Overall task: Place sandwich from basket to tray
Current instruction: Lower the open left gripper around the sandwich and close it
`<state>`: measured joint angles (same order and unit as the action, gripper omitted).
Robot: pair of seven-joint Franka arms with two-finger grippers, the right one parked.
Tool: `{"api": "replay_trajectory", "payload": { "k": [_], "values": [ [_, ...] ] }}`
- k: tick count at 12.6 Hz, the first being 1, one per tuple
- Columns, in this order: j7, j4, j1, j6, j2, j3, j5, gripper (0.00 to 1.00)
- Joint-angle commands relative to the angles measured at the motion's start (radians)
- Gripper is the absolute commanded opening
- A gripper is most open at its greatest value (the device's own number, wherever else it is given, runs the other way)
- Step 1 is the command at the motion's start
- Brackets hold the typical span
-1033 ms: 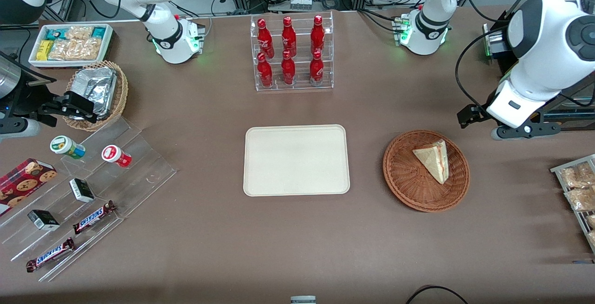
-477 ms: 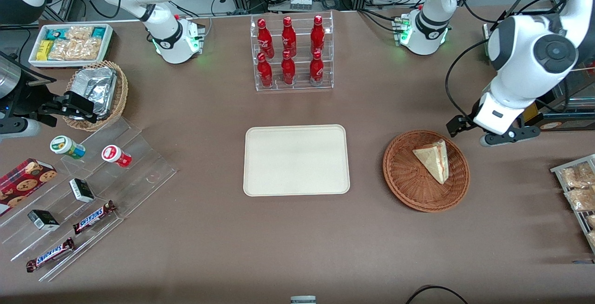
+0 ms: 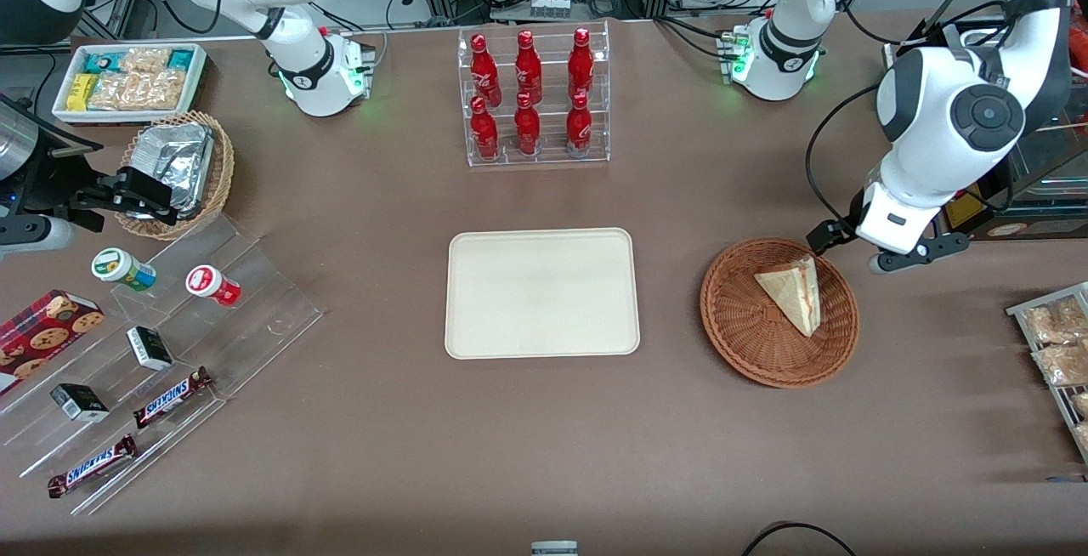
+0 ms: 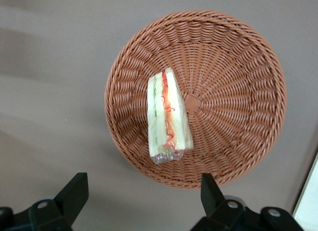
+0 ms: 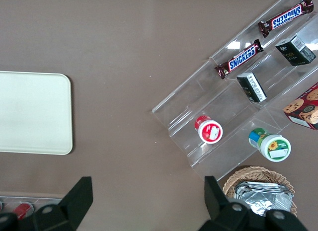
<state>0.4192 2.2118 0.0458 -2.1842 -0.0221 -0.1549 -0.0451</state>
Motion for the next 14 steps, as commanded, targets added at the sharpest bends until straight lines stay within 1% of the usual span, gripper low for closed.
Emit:
{"api": "replay_trajectory", "payload": {
  "k": [1, 9, 14],
  "values": [
    [0.044, 0.058, 0.003, -0.106, 0.025, 0.000, 0.008, 1.00],
    [0.044, 0.092, 0.026, -0.319, 0.188, 0.002, 0.008, 1.00],
    [0.144, 0.092, 0.022, -0.338, 0.202, -0.002, 0.016, 1.00]
  ]
}}
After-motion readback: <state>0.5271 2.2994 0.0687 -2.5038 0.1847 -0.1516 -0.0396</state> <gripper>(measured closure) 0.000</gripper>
